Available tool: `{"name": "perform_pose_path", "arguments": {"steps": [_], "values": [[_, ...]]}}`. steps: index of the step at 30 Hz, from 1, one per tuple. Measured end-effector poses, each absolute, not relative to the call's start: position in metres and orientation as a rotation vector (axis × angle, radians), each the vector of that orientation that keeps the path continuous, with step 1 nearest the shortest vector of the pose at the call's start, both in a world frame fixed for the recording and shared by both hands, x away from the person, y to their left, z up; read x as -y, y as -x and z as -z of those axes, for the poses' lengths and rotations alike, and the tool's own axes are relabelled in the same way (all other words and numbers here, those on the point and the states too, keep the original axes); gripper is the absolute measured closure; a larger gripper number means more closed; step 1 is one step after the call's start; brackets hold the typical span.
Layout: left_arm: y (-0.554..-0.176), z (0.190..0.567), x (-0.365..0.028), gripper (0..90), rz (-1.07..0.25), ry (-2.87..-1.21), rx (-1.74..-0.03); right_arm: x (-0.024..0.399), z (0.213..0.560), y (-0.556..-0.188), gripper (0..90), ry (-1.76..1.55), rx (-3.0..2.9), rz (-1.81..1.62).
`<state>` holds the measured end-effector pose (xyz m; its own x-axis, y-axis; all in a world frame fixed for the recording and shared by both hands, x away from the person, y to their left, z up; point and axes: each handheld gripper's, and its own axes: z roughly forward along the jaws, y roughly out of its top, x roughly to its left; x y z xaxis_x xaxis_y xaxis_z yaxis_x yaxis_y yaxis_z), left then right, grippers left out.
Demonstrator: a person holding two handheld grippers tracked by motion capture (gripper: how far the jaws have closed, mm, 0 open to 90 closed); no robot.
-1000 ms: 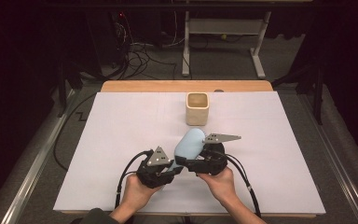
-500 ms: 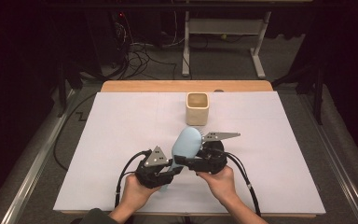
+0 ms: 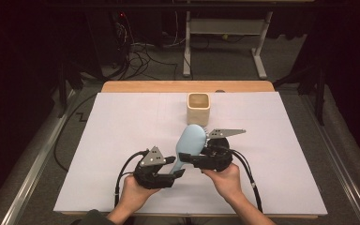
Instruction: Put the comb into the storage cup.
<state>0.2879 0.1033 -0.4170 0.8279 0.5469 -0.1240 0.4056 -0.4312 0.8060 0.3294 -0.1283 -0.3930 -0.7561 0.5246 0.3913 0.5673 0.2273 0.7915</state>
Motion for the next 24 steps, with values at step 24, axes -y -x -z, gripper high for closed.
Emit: {"name": "perform_pose_path", "arguments": {"steps": [24], "values": [[-0.284, 0.423, -0.150, 38.0, -0.286, -1.996, -0.764, 0.148, 0.384, -0.335, 55.8, 1.123, 2.453, 1.581]]}}
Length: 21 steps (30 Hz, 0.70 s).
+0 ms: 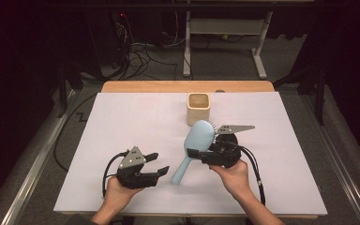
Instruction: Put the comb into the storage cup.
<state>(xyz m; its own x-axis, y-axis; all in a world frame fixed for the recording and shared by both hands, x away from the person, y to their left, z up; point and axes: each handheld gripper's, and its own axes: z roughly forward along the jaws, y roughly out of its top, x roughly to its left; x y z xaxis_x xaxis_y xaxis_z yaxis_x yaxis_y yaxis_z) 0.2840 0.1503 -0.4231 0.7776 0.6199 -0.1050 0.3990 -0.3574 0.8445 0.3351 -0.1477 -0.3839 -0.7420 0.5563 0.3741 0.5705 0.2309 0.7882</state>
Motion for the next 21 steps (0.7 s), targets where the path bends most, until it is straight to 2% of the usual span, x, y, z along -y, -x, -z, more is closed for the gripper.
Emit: {"name": "perform_pose_path", "arguments": {"steps": [21], "values": [[-0.287, 0.429, -0.198, 34.5, -0.367, -1.907, -0.895, 0.163, 0.373, -0.340, 55.4, 1.164, 2.491, 1.566]]}}
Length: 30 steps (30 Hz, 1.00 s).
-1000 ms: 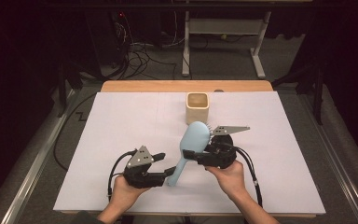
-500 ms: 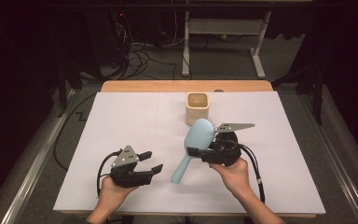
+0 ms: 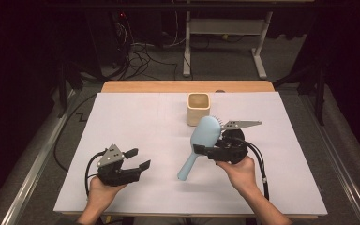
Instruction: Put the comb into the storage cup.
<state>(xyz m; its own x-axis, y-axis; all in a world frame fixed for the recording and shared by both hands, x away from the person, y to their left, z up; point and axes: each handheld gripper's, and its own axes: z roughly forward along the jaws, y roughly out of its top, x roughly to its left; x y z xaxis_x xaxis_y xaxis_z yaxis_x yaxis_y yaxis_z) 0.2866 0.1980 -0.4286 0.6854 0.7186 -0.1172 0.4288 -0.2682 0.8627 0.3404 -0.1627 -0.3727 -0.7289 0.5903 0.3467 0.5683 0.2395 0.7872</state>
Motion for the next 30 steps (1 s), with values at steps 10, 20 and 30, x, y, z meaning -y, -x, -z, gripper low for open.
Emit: {"name": "perform_pose_path", "arguments": {"steps": [10, 20, 30], "values": [[-0.285, 0.435, -0.215, 33.1, -0.421, -1.875, -0.933, 0.171, 0.367, -0.344, 55.5, -1.161, -2.434, -1.521], [-0.282, 0.445, -0.231, 30.0, -0.462, -1.848, -0.984, 0.178, 0.363, -0.348, 55.5, -1.174, -2.426, -1.472], [-0.280, 0.454, -0.238, 30.2, -0.460, -1.828, -1.011, 0.185, 0.361, -0.352, 55.4, -1.189, -2.419, -1.429]]}}
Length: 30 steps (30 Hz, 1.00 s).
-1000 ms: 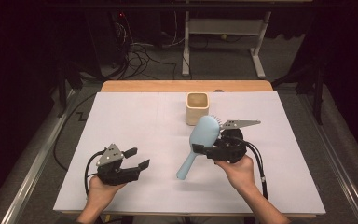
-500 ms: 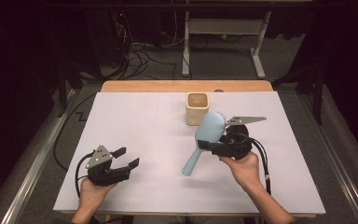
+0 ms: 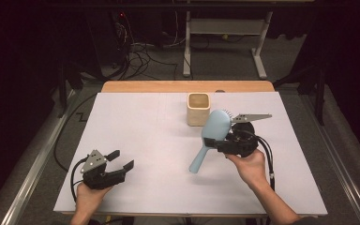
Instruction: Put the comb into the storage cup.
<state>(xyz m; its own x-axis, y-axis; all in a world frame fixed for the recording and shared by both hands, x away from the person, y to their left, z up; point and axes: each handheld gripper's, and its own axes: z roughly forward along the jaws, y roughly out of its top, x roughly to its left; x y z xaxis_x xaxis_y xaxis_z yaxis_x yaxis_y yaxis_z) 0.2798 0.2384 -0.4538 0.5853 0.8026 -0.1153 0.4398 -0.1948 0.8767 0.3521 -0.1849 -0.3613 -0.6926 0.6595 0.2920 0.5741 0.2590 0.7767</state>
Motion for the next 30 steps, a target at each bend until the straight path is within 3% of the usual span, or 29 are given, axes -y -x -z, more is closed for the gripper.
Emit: {"name": "perform_pose_path", "arguments": {"steps": [30], "values": [[-0.280, 0.460, -0.243, 32.4, -0.486, -1.800, -1.053, 0.201, 0.340, -0.374, 55.5, -1.214, -2.361, -1.328]]}}
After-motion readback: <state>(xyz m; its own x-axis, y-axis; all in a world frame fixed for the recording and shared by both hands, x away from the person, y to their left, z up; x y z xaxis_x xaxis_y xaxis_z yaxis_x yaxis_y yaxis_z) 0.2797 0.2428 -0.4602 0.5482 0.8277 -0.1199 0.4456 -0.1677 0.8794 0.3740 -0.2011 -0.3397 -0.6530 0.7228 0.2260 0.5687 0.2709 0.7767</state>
